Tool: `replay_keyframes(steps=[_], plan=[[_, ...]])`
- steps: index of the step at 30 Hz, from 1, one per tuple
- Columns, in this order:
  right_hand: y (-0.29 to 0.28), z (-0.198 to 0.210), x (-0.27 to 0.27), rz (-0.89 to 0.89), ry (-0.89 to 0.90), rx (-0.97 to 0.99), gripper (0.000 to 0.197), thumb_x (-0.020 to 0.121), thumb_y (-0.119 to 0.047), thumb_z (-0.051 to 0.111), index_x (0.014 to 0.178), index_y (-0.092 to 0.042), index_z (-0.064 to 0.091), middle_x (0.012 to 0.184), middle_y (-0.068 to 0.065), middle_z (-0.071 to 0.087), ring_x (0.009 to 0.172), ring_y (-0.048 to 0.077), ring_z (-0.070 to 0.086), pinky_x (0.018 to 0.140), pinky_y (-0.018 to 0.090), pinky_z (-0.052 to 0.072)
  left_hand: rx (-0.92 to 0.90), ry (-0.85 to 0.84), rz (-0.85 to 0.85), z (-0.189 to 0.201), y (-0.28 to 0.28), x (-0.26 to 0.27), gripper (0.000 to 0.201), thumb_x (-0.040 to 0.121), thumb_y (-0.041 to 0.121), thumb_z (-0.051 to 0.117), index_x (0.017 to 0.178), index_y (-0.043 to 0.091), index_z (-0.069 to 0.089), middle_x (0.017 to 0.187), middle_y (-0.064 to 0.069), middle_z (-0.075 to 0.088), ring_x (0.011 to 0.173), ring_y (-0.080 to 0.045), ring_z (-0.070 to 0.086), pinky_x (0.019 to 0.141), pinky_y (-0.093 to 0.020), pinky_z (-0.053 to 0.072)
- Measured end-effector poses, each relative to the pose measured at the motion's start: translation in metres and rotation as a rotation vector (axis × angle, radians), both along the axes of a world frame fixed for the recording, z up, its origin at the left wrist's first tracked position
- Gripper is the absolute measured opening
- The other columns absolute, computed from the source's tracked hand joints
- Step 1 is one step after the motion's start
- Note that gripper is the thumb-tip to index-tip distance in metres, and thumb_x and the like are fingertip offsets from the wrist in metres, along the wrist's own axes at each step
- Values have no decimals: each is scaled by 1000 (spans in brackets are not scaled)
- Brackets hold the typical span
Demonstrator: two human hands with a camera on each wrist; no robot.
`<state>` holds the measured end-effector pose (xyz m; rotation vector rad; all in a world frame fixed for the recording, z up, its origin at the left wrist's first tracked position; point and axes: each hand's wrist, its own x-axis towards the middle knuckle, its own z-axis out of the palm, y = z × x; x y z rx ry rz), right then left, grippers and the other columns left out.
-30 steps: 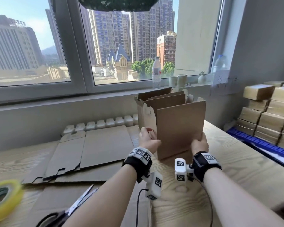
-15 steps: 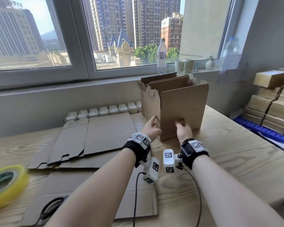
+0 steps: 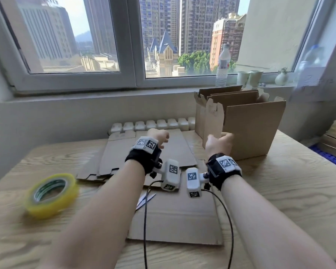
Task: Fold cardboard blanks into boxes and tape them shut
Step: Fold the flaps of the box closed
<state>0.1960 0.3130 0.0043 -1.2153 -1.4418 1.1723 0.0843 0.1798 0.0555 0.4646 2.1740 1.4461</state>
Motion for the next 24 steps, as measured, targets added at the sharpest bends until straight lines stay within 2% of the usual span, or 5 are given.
replay_keyframes(steps=[9, 11, 14, 20, 24], plan=[[-64, -16, -56, 195, 33, -32, 45, 93, -17, 54, 137, -9, 46, 116, 7, 58, 105, 26, 55, 79, 26, 35, 8, -78, 263, -32, -97, -69, 35, 96, 24, 52, 124, 5, 60, 116, -12, 61, 96, -28, 54, 80, -34, 40], [-71, -28, -65, 223, -23, -21, 48, 92, -20, 55, 138, -11, 47, 128, 11, 57, 117, 28, 53, 92, 32, 40, -52, -81, 315, -47, -111, -77, 40, 93, 28, 58, 124, 3, 59, 108, -12, 59, 93, -29, 57, 82, -36, 45], [-74, -48, -71, 216, -205, 7, 53, 92, -26, 57, 142, -11, 46, 141, 17, 49, 130, 33, 44, 108, 39, 32, -217, 12, 363, -66, -126, -86, 53, 86, 36, 66, 126, 3, 56, 119, -12, 60, 111, -33, 57, 93, -38, 46], [-74, -70, -73, 154, -468, -4, 62, 88, -34, 56, 145, -15, 42, 152, 18, 34, 142, 35, 25, 117, 45, 17, -483, 19, 249, -81, -132, -84, 70, 86, 51, 64, 139, 11, 44, 146, -13, 42, 141, -35, 28, 116, -43, 23], [-69, -71, -73, 113, -480, -36, 59, 87, -36, 56, 142, -18, 45, 150, 17, 35, 142, 34, 23, 117, 44, 13, -469, -3, 197, -97, -124, -103, 117, 42, 67, 76, 142, 18, 39, 149, -11, 40, 139, -34, 32, 113, -51, 30]])
